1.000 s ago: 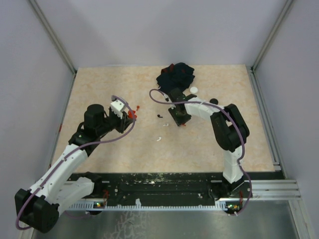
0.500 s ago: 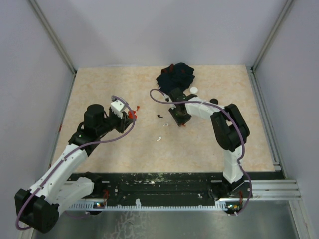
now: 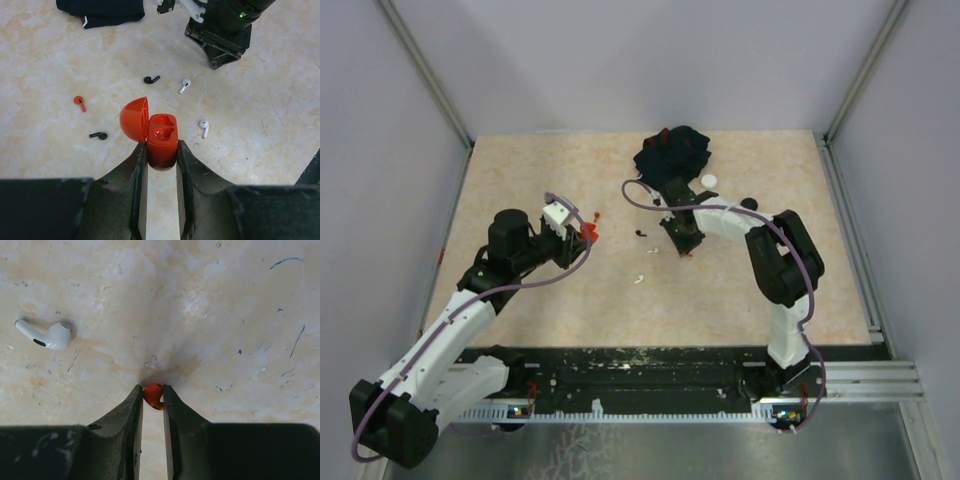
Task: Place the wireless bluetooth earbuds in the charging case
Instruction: Pick up the earbud from the center of the board.
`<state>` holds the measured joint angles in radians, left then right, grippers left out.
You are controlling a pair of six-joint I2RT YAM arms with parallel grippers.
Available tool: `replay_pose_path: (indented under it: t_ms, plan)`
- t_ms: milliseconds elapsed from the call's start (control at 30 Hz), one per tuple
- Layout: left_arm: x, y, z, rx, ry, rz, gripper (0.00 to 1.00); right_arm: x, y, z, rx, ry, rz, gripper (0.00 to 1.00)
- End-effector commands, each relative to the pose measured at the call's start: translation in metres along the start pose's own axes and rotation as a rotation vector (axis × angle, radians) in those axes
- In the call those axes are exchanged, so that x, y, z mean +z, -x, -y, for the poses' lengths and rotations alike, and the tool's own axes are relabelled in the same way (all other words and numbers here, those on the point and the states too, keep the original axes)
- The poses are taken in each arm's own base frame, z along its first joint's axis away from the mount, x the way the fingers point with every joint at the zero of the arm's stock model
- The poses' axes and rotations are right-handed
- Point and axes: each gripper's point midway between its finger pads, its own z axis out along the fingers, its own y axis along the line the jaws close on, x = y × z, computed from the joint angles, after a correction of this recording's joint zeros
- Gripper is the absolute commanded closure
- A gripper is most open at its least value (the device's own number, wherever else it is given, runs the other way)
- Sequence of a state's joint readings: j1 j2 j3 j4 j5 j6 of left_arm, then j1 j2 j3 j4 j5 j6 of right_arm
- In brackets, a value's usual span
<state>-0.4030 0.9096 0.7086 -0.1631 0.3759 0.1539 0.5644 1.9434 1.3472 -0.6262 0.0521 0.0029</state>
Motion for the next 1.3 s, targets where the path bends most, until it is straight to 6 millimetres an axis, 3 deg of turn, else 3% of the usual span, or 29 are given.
replay_pose_path:
  t_ms: [0, 200, 500, 700, 967, 1267]
  plan:
    - [-0.004, 0.023, 0.008, 0.042, -0.045, 0.084, 0.99, -0.032, 0.022, 0.0, 0.04, 0.018, 0.127, 0.85]
    - [-0.004, 0.031, 0.029, 0.093, -0.173, 0.152, 1.0, -0.08, 0.048, -0.006, 0.096, 0.06, 0.317, 0.85]
    - [0.005, 0.067, 0.04, 0.097, -0.257, 0.325, 0.99, -0.18, 0.085, -0.018, 0.139, 0.122, 0.641, 0.85]
    - [0.012, 0.091, 0.05, 0.113, -0.329, 0.435, 0.99, -0.243, 0.103, -0.046, 0.103, 0.208, 0.85, 0.85]
    - [0.011, 0.112, 0.062, 0.204, -0.364, 0.57, 0.99, -0.317, 0.116, -0.071, 0.134, 0.385, 1.107, 0.85]
    - [0.003, 0.134, 0.072, 0.299, -0.373, 0.703, 0.99, -0.369, 0.115, -0.094, 0.118, 0.553, 1.278, 0.85]
